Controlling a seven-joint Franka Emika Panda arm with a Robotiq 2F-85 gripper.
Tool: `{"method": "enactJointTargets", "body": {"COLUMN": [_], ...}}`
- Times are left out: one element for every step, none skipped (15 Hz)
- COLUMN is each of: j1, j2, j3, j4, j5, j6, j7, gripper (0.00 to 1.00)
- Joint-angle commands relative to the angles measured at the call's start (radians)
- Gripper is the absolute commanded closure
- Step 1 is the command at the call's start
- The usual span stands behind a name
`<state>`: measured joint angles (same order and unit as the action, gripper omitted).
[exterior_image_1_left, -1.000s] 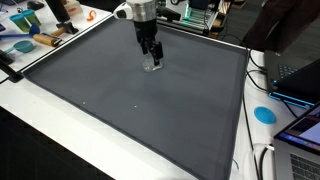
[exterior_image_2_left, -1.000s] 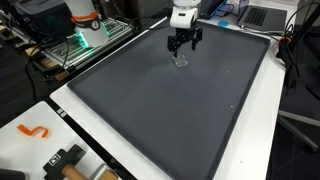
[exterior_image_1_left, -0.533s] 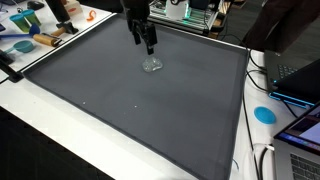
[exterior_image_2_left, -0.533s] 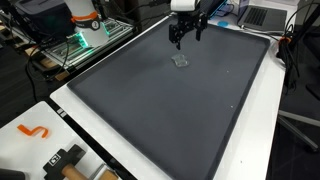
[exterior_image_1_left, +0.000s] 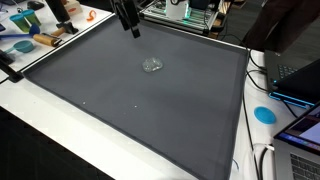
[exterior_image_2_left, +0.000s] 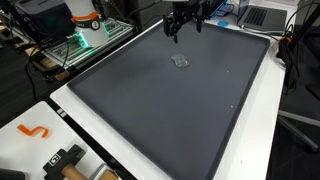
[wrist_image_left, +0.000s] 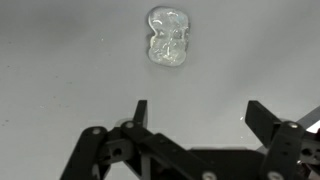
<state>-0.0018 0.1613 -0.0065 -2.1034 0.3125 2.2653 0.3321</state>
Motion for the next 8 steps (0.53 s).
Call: {"method": "enactJointTargets", "body": {"j1": [-0.042, -0.051, -0.060, -0.067, -0.074, -0.080, -0.085, -0.092], "j2": [0.016, 0.022, 0.029, 0.036, 0.045, 0.054, 0.062, 0.073], "j3": [-0.016, -0.020, -0.025, -0.029, -0.033, -0.036, -0.039, -0.041], "j4": [0.053, 0.066, 0.079, 0.091, 0.104, 0.113, 0.123, 0.133], "j5": [0.069, 0.079, 0.090, 0.101, 0.107, 0.117, 0.123, 0.133], "j6": [-0.105, -0.126, -0.148, -0.167, -0.183, -0.193, -0.203, -0.211], "j7": [-0.065, -0.074, -0.087, -0.093, -0.098, -0.109, -0.114, -0.120], "gripper": [0.00, 0.00, 0.00, 0.00, 0.00, 0.00, 0.00, 0.00]}}
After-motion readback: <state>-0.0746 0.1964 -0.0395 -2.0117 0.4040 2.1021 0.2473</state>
